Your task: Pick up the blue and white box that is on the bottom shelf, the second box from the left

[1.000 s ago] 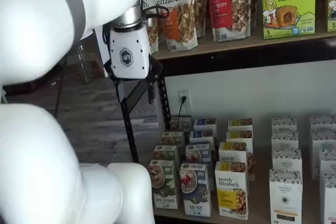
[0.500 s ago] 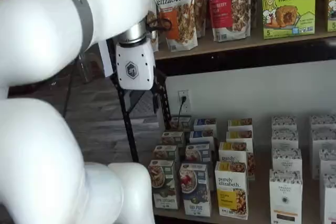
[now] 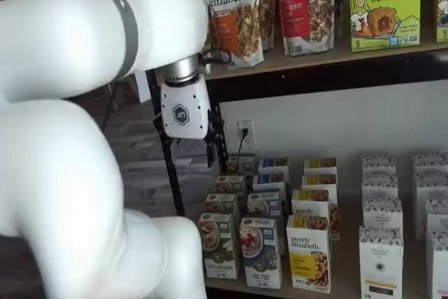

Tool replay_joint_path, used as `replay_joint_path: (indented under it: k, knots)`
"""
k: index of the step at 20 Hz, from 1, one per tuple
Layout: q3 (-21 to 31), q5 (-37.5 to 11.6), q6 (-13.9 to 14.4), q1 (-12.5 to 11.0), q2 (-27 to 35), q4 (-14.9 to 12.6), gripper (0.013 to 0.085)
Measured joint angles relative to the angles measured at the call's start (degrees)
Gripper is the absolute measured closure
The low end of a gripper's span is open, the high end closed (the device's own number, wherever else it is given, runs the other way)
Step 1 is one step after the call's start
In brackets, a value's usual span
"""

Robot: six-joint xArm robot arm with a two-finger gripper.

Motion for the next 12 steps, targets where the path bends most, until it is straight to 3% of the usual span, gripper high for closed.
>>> replay_joint_path:
  k: [5,12]
  knots:
    - [2.22,-4.6,0.78,0.88,2.26,-1.33,0.013]
    - [5.36,-11.81,-0.68,0.71,3.67,0.24,0.013]
